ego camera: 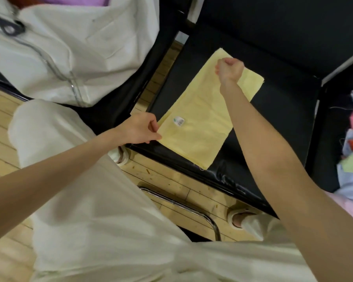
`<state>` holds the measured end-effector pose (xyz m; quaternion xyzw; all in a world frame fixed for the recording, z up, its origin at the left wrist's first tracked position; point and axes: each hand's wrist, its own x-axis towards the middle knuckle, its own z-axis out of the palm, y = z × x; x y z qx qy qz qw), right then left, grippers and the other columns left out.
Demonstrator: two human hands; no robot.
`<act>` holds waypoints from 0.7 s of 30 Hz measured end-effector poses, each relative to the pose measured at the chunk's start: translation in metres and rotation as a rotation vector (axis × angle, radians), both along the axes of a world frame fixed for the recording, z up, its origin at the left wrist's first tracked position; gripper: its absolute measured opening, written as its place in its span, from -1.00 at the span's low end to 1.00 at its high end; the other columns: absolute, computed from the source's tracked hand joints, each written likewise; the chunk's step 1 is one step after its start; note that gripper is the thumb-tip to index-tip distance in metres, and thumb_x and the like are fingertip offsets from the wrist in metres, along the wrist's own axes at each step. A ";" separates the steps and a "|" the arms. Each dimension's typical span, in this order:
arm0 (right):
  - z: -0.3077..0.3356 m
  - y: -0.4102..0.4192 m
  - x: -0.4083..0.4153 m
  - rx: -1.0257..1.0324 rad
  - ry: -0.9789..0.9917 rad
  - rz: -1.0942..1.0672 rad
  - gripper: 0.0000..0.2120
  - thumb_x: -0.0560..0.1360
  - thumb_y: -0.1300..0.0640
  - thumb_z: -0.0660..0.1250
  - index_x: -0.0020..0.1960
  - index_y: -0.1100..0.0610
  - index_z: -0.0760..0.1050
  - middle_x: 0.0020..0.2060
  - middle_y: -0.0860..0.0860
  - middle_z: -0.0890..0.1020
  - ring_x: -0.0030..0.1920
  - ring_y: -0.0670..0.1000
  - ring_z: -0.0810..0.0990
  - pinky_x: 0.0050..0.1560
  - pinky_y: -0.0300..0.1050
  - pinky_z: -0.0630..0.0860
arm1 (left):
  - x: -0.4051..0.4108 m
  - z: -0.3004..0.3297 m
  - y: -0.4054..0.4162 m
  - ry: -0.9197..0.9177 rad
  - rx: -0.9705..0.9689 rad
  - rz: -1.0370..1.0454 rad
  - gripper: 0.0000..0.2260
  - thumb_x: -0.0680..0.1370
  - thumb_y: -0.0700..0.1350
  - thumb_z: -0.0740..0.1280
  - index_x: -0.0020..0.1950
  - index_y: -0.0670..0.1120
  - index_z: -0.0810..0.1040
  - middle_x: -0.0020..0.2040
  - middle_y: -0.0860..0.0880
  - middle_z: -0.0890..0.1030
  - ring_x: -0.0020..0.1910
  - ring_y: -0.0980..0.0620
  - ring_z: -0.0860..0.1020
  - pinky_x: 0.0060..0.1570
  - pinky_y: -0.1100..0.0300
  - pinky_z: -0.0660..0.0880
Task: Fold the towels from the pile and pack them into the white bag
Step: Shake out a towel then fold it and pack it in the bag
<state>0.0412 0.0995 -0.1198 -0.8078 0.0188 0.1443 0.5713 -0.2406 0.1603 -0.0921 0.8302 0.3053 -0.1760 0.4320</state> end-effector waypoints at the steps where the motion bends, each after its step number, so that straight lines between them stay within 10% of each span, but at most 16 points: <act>1: -0.002 -0.009 -0.008 -0.029 -0.021 0.040 -0.84 0.44 0.29 0.32 -0.23 0.05 0.48 -0.16 0.04 0.62 -0.07 0.03 0.63 0.04 -0.01 0.60 | 0.000 0.000 -0.003 -0.001 0.107 -0.043 -0.84 0.48 -0.13 0.43 -0.03 -0.11 0.50 -0.15 -0.02 0.60 -0.23 0.05 0.60 -0.15 0.14 0.58; 5: -0.009 -0.064 -0.062 -0.132 -0.080 0.274 -0.88 0.47 0.28 0.33 -0.03 0.13 0.55 -0.04 0.04 0.62 0.00 0.01 0.61 0.09 -0.02 0.58 | -0.002 -0.001 -0.016 -0.222 0.527 -0.218 -0.72 0.49 -0.16 0.37 0.15 -0.16 0.40 0.02 -0.09 0.51 -0.05 -0.09 0.52 -0.14 0.01 0.52; 9: 0.007 -0.133 -0.117 -0.297 -0.213 0.668 -0.89 0.48 0.29 0.33 -0.04 0.13 0.55 -0.09 -0.01 0.60 -0.15 -0.16 0.54 -0.11 -0.46 0.45 | -0.003 -0.003 -0.025 -0.462 0.499 -0.522 -0.76 0.52 -0.23 0.33 0.18 -0.19 0.51 0.15 -0.11 0.53 0.11 -0.10 0.52 0.02 -0.01 0.53; 14: 0.023 -0.196 -0.155 -0.612 -0.318 1.097 -0.74 0.42 0.30 0.32 0.10 0.14 0.53 0.04 -0.02 0.51 0.04 -0.05 0.49 0.06 -0.12 0.51 | -0.009 -0.012 -0.029 -0.400 0.439 -0.649 -0.77 0.52 -0.29 0.28 0.16 -0.18 0.55 0.12 -0.06 0.58 0.09 -0.07 0.55 0.05 0.01 0.52; 21: 0.011 -0.205 -0.182 -0.729 -0.702 1.109 -0.68 0.48 0.06 0.36 0.19 0.15 0.51 0.06 0.05 0.54 0.06 0.06 0.48 0.12 -0.05 0.44 | -0.007 -0.016 -0.028 -0.319 0.430 -0.630 -0.67 0.50 -0.32 0.27 0.26 -0.17 0.53 0.23 -0.06 0.55 0.21 -0.04 0.51 0.20 0.16 0.43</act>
